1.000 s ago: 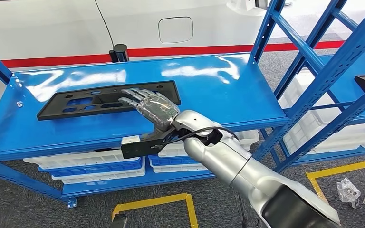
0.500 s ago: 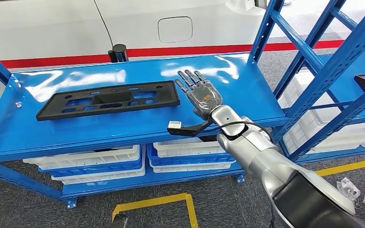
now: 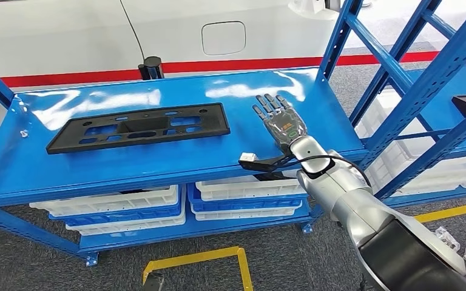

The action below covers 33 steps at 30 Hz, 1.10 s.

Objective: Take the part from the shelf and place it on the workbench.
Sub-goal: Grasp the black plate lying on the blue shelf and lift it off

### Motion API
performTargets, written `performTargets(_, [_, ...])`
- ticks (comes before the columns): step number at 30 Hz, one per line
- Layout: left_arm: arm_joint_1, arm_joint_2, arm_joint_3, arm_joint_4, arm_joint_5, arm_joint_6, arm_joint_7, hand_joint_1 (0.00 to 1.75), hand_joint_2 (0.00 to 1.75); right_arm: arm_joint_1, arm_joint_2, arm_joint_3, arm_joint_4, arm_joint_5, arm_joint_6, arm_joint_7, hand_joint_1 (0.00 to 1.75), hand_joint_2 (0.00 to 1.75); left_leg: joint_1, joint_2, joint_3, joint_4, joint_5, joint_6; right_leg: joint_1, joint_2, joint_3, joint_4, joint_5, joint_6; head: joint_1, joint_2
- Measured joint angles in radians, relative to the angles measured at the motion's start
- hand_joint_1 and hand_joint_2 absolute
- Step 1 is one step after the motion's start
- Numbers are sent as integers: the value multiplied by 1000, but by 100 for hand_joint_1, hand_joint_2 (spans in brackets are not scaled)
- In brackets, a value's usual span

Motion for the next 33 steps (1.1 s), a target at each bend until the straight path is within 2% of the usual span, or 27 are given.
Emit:
performTargets(13, [-4, 0, 1, 4, -10, 1, -2, 0, 0, 12, 35, -40, 3, 21, -9, -25, 0, 175, 0, 0, 0, 0, 0, 0, 0, 0, 0, 0, 0, 0, 0, 0])
performTargets(25, [-8, 0, -8, 5, -37, 4, 6, 0, 0, 12, 77, -84, 3, 23, -112, -72, 0, 175, 0, 0, 0, 0, 0, 0, 0, 0, 0, 0, 0, 0, 0, 0])
performTargets(33, [-10, 0, -33, 5, -61, 0, 12, 0, 0, 11, 107, -87, 3, 43, -121, -81, 0, 175, 0, 0, 0, 0, 0, 0, 0, 0, 0, 0, 0, 0, 0, 0])
